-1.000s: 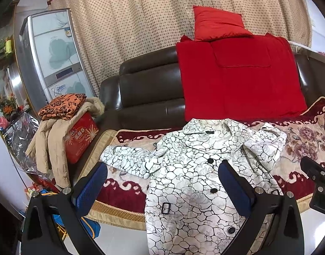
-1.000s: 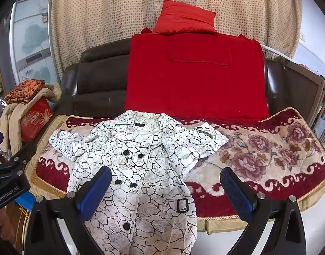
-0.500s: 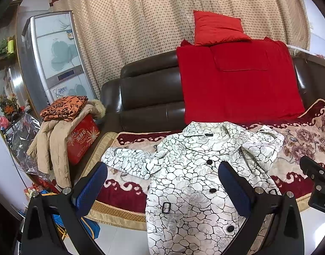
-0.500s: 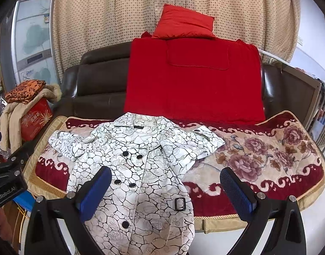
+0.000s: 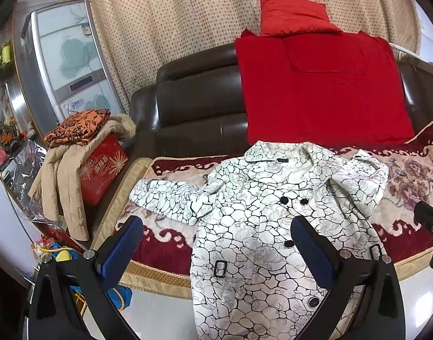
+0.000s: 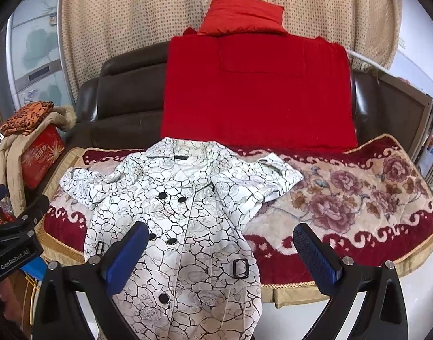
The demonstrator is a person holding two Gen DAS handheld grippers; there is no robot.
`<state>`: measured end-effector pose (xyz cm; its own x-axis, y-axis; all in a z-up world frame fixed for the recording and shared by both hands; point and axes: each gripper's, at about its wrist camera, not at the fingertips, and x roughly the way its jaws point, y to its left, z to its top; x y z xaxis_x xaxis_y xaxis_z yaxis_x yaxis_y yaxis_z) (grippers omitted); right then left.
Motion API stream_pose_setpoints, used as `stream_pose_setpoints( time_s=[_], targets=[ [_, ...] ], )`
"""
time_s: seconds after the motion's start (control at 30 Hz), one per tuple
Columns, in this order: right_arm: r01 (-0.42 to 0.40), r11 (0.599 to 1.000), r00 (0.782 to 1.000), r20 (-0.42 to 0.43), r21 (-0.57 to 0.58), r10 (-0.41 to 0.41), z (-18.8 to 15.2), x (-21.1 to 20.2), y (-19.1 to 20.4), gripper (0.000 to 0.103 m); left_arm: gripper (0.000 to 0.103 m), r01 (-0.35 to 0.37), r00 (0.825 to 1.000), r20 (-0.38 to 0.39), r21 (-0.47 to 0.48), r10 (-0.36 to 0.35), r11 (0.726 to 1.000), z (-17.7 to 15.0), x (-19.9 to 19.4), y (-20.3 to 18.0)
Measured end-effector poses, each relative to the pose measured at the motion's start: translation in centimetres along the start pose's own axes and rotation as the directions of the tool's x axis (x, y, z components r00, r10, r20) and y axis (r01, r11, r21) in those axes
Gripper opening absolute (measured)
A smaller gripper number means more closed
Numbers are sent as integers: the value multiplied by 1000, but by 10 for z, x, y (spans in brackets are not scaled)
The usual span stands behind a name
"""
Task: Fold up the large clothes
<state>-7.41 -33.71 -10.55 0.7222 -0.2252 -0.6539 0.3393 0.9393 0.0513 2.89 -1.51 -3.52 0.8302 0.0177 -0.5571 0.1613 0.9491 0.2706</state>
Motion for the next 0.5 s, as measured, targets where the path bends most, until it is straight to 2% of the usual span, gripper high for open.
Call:
stream_pose_setpoints(
  time_s=[0.5],
  targets=[
    [9, 1000, 999, -38, -27, -10, 9, 28, 16, 103, 103, 0, 999, -43, -36, -2, 999, -2, 29, 16]
  ],
)
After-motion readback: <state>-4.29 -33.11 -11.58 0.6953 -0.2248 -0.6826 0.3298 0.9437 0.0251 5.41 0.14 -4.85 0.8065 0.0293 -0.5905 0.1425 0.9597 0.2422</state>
